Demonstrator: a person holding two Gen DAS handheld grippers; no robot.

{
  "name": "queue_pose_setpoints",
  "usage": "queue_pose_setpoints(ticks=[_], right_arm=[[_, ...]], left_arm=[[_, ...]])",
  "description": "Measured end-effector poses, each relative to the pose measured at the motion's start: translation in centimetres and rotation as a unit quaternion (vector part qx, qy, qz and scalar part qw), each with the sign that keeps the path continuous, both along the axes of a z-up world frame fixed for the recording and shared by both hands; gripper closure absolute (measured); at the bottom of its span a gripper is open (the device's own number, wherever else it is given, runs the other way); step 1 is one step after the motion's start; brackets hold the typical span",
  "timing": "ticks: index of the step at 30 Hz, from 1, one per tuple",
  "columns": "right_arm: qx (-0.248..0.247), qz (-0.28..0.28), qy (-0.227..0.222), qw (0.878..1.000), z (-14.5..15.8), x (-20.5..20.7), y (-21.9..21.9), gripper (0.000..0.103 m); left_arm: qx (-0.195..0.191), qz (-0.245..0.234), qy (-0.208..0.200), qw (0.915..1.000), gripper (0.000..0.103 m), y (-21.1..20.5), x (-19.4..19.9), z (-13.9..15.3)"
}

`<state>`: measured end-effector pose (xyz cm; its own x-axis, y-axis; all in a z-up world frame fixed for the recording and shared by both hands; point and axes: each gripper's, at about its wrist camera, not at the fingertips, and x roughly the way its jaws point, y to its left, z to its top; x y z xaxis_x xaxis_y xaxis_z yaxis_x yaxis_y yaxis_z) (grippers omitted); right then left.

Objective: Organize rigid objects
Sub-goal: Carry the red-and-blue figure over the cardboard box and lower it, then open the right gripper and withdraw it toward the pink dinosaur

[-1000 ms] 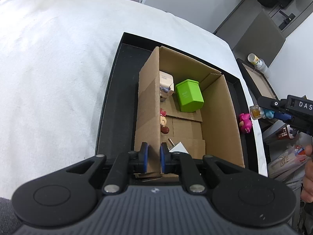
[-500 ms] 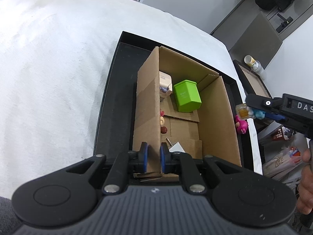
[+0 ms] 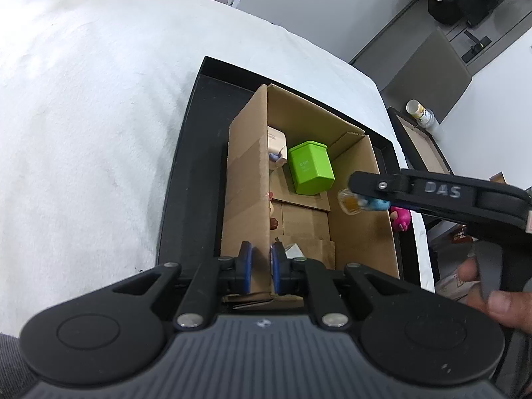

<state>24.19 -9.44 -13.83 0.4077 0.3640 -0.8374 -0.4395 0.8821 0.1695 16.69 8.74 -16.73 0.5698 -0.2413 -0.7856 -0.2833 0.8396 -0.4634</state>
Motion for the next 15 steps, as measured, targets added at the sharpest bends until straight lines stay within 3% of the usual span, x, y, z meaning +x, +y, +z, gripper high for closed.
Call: queue_pose_setpoints(ticks=[7, 15], right_arm=[[0.001, -0.001, -0.002, 1.0, -0.1, -0.2, 0.3, 0.06], [0.012, -0.016, -0.016, 1.0, 1.7, -0.2, -2.4, 0.056]], left_arm=[[0.004, -0.004, -0.001, 1.0, 0.094, -0.1, 0.0, 0.0], [0.008, -0.002, -0.001, 1.0, 0.094, -0.2, 0.1, 0.1]])
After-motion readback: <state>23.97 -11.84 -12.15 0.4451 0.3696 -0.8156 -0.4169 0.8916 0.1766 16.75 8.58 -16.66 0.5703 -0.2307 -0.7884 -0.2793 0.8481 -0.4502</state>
